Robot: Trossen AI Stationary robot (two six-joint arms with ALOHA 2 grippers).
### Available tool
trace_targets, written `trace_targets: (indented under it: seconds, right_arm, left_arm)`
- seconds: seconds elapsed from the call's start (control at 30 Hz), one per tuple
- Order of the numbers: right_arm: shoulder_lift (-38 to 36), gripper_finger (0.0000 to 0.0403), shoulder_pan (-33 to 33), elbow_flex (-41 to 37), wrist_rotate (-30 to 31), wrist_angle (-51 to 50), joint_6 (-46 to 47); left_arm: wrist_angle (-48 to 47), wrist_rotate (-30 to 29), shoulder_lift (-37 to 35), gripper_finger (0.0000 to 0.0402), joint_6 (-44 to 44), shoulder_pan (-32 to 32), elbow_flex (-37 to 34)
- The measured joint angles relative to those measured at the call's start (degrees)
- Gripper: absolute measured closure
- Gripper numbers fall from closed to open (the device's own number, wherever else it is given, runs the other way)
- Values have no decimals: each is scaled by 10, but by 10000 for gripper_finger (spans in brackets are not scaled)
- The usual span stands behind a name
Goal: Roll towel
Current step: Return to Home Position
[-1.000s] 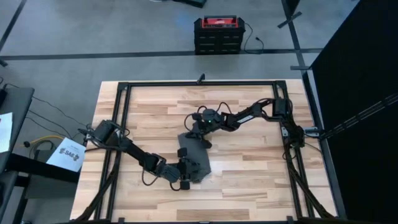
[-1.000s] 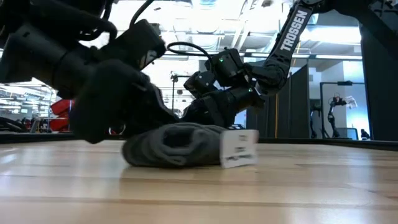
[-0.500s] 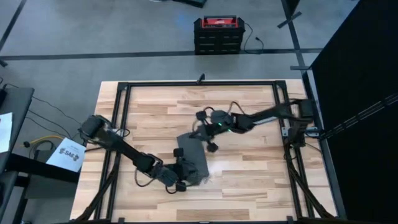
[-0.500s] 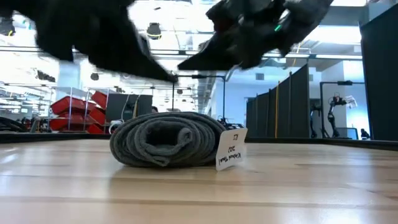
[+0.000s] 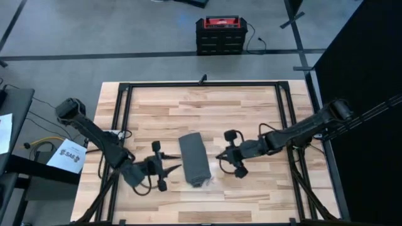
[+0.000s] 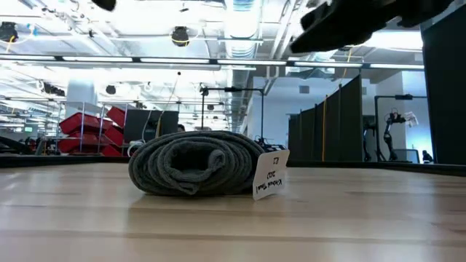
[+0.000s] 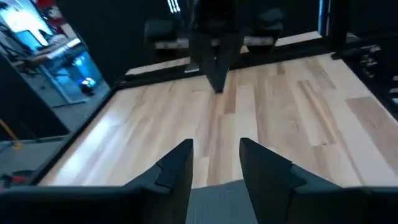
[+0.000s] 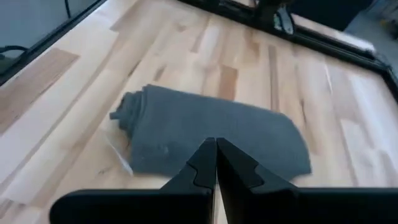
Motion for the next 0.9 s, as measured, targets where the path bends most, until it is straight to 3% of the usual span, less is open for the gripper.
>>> trace_targets:
  seconds: [0.1, 0.3, 0.43, 0.5, 0.57, 0.73, 0.9]
  right_arm:
    - [-59, 403, -7, -23, 2, -13, -1]
    - [-231, 403, -89, -144, -12, 47, -5]
    - [-333, 403, -167, -236, -136, 110, 22]
    - [-370, 403, -201, -277, -168, 149, 31]
    - [-396, 403, -228, -314, -180, 178, 43]
    - [-436, 403, -273, -376, -184, 218, 79]
    - [-442, 403, -277, -419, -186, 258, 85]
  left_arm:
    - [27, 47, -28, 283, 32, 54, -38]
    - [266, 281, -70, 283, 115, 238, -151]
    - [365, 295, -96, 283, 107, 318, -231]
    - [397, 295, -112, 283, 105, 339, -268]
    - [414, 303, -137, 283, 106, 354, -302]
    - [394, 428, -220, 283, 80, 411, -358]
    - [310, 446, -282, 283, 46, 462, -402]
